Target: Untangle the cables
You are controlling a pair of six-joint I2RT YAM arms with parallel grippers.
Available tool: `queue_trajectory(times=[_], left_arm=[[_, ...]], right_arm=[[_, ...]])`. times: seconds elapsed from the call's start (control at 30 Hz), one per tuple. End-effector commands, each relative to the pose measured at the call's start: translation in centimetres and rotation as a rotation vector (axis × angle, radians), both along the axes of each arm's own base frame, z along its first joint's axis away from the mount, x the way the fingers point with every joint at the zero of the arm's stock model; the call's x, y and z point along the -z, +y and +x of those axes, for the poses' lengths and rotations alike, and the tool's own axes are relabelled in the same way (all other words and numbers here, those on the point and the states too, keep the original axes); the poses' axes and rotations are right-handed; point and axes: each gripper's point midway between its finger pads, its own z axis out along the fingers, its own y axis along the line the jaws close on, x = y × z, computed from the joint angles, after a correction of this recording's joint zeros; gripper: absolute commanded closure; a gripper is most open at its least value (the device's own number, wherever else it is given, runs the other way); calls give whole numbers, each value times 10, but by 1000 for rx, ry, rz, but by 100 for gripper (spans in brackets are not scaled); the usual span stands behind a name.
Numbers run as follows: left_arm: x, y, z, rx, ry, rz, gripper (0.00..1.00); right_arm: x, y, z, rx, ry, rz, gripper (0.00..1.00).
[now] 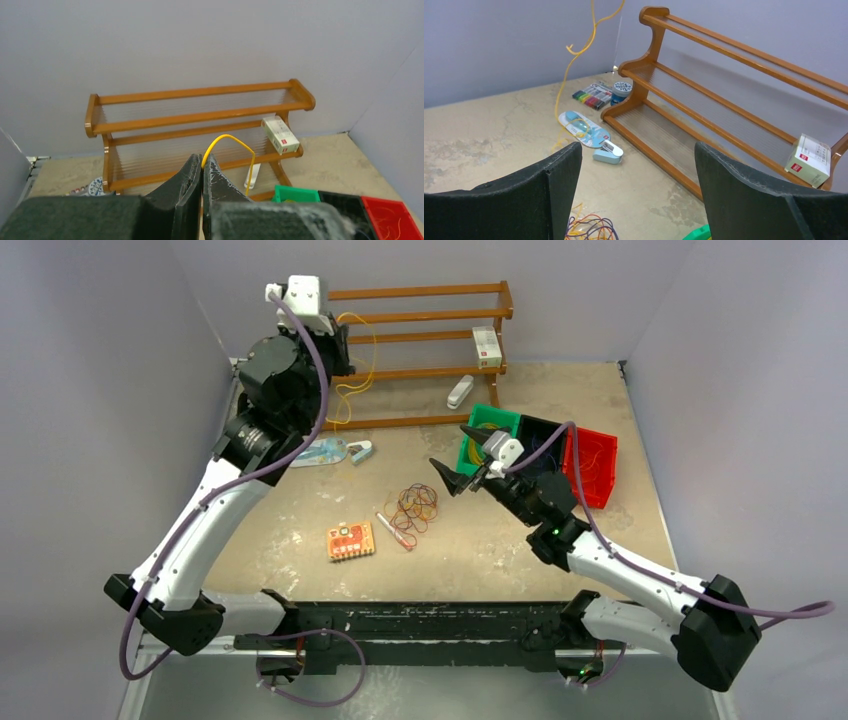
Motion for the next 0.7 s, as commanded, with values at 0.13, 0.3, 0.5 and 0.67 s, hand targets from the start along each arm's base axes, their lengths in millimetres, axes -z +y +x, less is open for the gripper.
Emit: queue_trajectory(times=[0.13, 0.3, 0.5, 0.67], left_arm=[[19, 1, -8, 19, 45, -20, 100], [35, -2, -6, 25, 81, -13, 100], [46, -5, -5, 34, 108, -21, 100], [52, -8, -4, 46, 119, -30, 100]], right_arm=[[-12, -7, 8, 47, -12, 55, 24], [-7, -14, 13, 22, 19, 56, 26], [0, -28, 20, -35, 52, 74, 25], [0, -37, 20, 6, -25, 74, 27]])
